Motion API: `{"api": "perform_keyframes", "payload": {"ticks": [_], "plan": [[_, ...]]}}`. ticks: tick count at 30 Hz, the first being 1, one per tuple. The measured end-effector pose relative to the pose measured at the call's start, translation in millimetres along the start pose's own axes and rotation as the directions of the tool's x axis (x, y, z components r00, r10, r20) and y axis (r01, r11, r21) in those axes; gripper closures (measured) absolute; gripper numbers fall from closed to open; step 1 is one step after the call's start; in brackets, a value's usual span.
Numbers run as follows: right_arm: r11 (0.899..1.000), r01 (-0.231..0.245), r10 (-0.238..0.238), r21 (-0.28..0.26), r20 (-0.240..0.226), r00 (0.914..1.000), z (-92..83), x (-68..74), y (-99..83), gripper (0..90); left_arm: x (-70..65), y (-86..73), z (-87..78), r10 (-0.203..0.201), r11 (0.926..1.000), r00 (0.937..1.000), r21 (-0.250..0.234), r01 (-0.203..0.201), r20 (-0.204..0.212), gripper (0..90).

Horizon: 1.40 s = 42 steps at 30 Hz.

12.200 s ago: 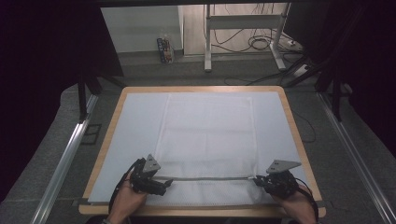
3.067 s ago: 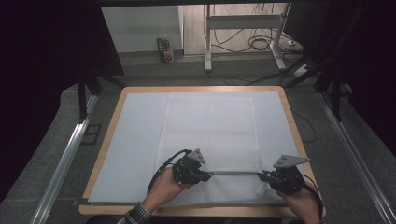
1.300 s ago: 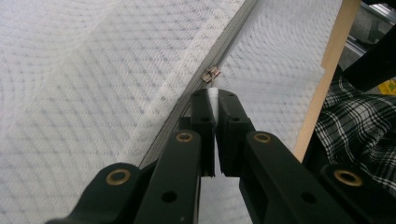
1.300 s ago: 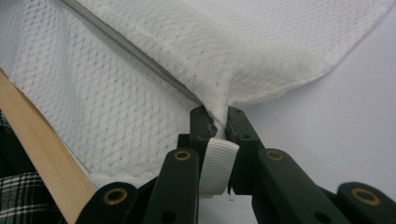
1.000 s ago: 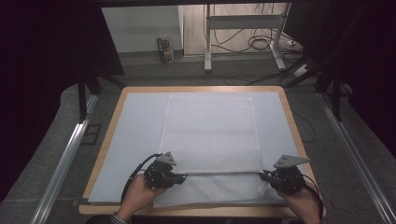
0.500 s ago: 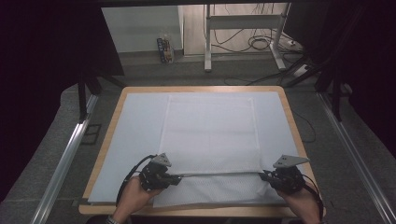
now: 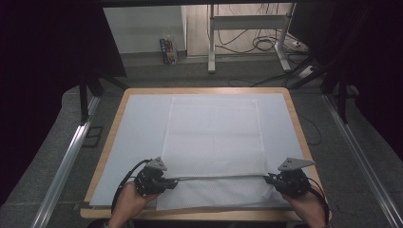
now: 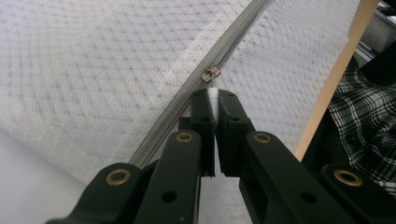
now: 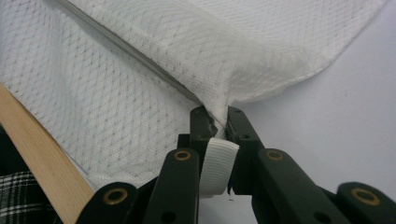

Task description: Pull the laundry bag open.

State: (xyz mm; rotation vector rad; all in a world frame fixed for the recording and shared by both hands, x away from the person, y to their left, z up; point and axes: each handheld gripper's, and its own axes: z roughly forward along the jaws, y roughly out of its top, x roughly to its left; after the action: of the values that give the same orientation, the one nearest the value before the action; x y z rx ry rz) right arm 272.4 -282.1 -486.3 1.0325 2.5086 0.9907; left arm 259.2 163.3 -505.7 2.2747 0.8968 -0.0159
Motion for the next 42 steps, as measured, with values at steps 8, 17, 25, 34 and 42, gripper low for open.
{"api": "perform_keyframes", "payload": {"ticks": [8, 17, 25, 34, 42], "plan": [[1.0, -0.003, 0.003, 0.002, 0.002, 1.0, 0.0, -0.4, -0.3, 81.7, 4.1, -7.2, -6.6, -0.018, 0.9998, 0.9996, -0.004, 0.018, -0.02, 87.6], [1.0, 0.001, -0.001, 0.003, 0.007, 1.0, 0.3, -0.9, -0.6, 81.7, 7.1, -14.6, -13.5, -0.036, 0.9993, 0.9984, -0.012, 0.036, -0.043, 87.6], [1.0, -0.004, 0.004, 0.009, 0.008, 1.0, 0.1, -0.9, -1.3, 81.7, 9.1, -20.5, -17.3, -0.054, 0.9984, 0.9975, -0.017, 0.053, -0.046, 87.6], [1.0, -0.008, 0.008, 0.014, 0.004, 1.0, 0.5, -1.3, -2.8, 81.8, 11.4, -24.7, -19.6, -0.061, 0.9981, 0.9963, -0.018, 0.06, -0.061, 87.6], [1.0, -0.016, 0.016, 0.02, 0.028, 0.9995, -1.6, -4.6, -5.2, 81.9, 16.0, -32.0, -26.6, -0.084, 0.9963, 0.9931, -0.027, 0.082, -0.083, 87.6]]}}
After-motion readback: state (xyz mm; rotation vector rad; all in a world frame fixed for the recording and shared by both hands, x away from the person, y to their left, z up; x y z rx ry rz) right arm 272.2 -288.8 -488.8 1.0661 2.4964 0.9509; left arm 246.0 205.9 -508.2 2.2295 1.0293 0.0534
